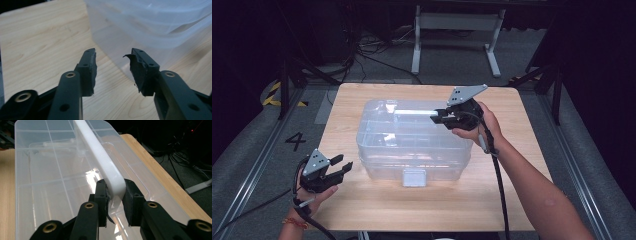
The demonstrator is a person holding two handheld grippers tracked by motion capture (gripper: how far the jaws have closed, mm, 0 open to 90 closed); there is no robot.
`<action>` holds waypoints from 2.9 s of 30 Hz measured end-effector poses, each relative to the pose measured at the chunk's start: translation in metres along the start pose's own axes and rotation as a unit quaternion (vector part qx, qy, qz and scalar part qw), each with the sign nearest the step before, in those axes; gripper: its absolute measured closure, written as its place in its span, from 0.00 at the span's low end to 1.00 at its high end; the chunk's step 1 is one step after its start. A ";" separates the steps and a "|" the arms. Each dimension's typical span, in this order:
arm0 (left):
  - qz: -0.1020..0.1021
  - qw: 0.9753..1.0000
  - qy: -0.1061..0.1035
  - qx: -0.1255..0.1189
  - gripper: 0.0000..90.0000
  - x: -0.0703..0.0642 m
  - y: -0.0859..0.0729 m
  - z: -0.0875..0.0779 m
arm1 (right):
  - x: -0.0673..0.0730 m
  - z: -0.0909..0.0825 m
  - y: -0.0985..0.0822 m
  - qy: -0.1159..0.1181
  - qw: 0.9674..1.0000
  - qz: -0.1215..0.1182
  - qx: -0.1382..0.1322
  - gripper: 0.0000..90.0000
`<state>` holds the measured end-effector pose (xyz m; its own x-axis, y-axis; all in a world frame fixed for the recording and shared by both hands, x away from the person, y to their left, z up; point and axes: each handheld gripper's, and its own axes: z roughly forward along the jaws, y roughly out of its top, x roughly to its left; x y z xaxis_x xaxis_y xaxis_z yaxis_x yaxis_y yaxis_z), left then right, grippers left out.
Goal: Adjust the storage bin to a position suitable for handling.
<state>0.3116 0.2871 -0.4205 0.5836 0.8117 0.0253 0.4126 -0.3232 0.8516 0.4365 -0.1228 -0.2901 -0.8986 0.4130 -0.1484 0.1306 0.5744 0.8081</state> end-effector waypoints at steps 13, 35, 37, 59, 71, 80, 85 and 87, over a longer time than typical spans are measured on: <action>0.038 0.999 -0.028 -0.006 0.85 -0.028 0.024 0.005 | -0.009 -0.001 0.010 -0.001 1.000 0.018 0.007 0.83; 0.048 0.998 -0.027 -0.021 1.00 -0.034 0.029 0.006 | -0.008 -0.032 -0.003 -0.043 0.998 0.024 -0.030 0.66; 0.047 0.998 -0.028 -0.020 1.00 -0.035 0.029 0.007 | -0.008 -0.039 -0.009 -0.059 0.998 0.025 -0.025 0.63; 0.049 0.998 -0.021 -0.033 1.00 -0.034 0.036 0.006 | -0.005 -0.109 -0.111 -0.142 0.987 0.056 -0.055 0.44; 0.053 0.998 -0.012 -0.034 1.00 -0.035 0.040 0.004 | 0.005 -0.078 -0.138 -0.131 0.990 0.048 -0.028 0.44; 0.052 0.998 -0.008 -0.038 1.00 -0.035 0.043 0.004 | 0.017 -0.052 -0.143 -0.102 0.994 0.024 -0.007 0.43; 0.056 0.998 -0.007 -0.037 0.99 -0.035 0.043 0.004 | 0.021 -0.048 -0.141 -0.109 0.994 0.017 -0.018 0.42; 0.060 0.998 -0.004 -0.035 0.99 -0.036 0.042 0.004 | 0.022 -0.046 -0.143 -0.112 0.993 0.022 -0.028 0.42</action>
<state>0.3109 0.2428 -0.3877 0.6313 0.7655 0.1246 0.2905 -0.3823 0.8772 0.3790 -0.2281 -0.3828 -0.7757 0.5873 -0.2311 0.1384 0.5155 0.8457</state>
